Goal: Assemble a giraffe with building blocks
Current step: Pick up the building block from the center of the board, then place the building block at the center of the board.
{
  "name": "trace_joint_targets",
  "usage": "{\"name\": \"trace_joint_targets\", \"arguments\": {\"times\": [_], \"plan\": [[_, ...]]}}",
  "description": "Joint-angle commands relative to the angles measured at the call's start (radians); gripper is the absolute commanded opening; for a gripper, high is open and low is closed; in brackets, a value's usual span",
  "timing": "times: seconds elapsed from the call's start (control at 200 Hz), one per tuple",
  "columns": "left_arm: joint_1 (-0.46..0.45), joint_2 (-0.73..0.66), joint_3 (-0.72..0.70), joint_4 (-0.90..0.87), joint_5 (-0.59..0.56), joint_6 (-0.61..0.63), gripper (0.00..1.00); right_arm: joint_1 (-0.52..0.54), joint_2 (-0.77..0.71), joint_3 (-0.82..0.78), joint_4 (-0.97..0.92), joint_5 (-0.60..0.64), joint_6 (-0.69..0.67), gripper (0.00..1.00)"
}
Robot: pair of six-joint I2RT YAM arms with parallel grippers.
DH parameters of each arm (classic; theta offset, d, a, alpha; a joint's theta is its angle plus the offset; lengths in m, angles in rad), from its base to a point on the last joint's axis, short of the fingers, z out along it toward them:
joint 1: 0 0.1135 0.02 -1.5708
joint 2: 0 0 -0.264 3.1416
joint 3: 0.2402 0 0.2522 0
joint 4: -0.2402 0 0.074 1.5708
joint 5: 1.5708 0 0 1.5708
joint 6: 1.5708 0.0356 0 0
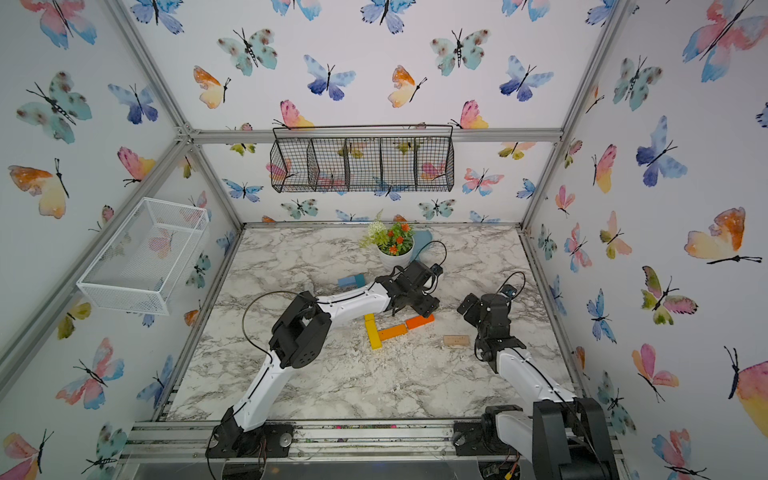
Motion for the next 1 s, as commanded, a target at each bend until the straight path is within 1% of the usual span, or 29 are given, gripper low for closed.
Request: {"name": "trace_joint_targets", "arguments": {"times": [0.0,0.12,0.22,0.335,0.415,0.551,0.636,0.741,0.856,0.996], "plan": [[-0.005,-0.159,-0.1,0.025,-0.012,-0.036,0.6,0.002,-0.004,-0.013,0.027,0.002,-0.014,1.0],[-0.011,-0.279,-0.243,0.022,-0.025,-0.043,0.6,0.002,-0.003,-0.015,0.03,0.002,-0.015,1.0],[-0.028,-0.422,-0.409,0.018,0.022,-0.053,0.6,0.002,0.002,-0.015,0.031,-0.001,-0.015,1.0],[-0.096,-0.594,-0.622,0.015,0.018,-0.068,0.6,0.002,0.01,-0.018,0.04,-0.009,-0.017,1.0],[-0.146,-0.694,-0.747,0.022,0.012,-0.104,0.6,0.002,0.027,-0.017,0.05,-0.025,-0.014,1.0],[-0.221,-0.802,-0.913,0.057,-0.015,-0.169,0.6,0.002,0.057,-0.012,0.058,-0.05,-0.011,1.0],[-0.249,-0.82,-0.969,0.084,-0.043,-0.193,0.6,0.002,0.066,-0.012,0.065,-0.057,-0.011,1.0],[-0.265,-0.797,-0.997,0.121,-0.055,-0.201,0.6,0.002,0.071,-0.013,0.07,-0.064,-0.014,1.0],[-0.282,-0.742,-0.99,0.145,-0.085,-0.198,0.6,0.002,0.075,-0.015,0.074,-0.066,-0.017,1.0],[-0.284,-0.653,-0.956,0.13,-0.106,-0.193,0.6,0.002,0.084,-0.013,0.081,-0.078,-0.021,1.0]]}}
